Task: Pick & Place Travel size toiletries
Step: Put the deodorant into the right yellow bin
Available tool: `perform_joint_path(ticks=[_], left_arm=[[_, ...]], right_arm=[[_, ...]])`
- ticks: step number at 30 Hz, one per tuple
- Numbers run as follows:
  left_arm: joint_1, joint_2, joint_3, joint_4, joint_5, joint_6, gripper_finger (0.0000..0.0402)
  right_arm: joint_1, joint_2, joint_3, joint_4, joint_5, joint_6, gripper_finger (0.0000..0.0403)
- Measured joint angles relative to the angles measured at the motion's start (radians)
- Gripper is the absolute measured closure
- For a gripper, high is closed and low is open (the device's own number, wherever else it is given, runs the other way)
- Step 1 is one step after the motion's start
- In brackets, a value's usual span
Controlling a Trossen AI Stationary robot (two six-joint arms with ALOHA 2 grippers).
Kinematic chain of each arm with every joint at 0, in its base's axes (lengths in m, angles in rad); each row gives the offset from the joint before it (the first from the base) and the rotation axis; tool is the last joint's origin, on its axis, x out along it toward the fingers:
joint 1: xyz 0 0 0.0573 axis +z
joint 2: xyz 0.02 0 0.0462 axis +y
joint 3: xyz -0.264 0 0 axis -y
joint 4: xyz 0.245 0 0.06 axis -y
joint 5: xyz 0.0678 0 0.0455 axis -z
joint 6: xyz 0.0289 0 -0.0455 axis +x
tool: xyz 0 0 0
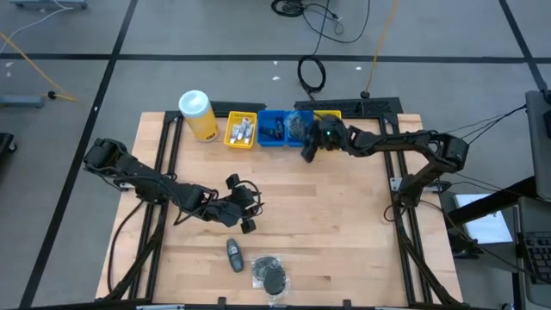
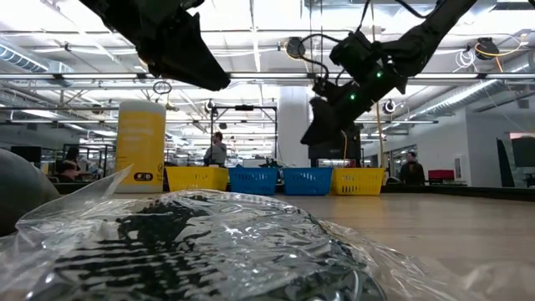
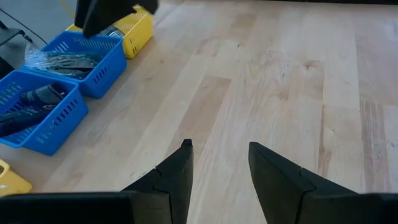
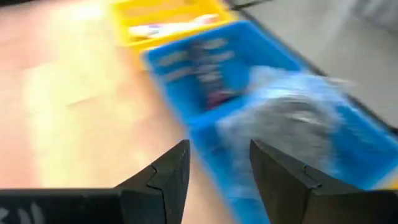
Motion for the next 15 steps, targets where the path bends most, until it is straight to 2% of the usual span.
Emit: perform_joint_path(ticks=[3, 7, 12, 15], left_arm=[[0.000, 0.000, 0.000, -0.005, 0.012, 0.000, 0.0245], [0.000, 0.000, 0.000, -0.007, 0.104, 0.002, 0.0245], [-0.007, 0.000, 0.000, -0.084, 0.308, 0.033, 0.0245], [-0.026, 0.000, 0.000, -0.159, 0.476, 0.095, 0.0245]], right_arm=[[0.056, -0.004, 0.000, -0.008, -0.082, 0.000, 0.0243], [0.130, -0.006, 0.000, -0.009, -0.157, -0.002, 0.0243], [0.219, -0.006, 0.000, -0.009, -0.208, -0.001, 0.0245], [0.271, -0.006, 0.000, -0.010, -0.218, -0.001, 0.0247]])
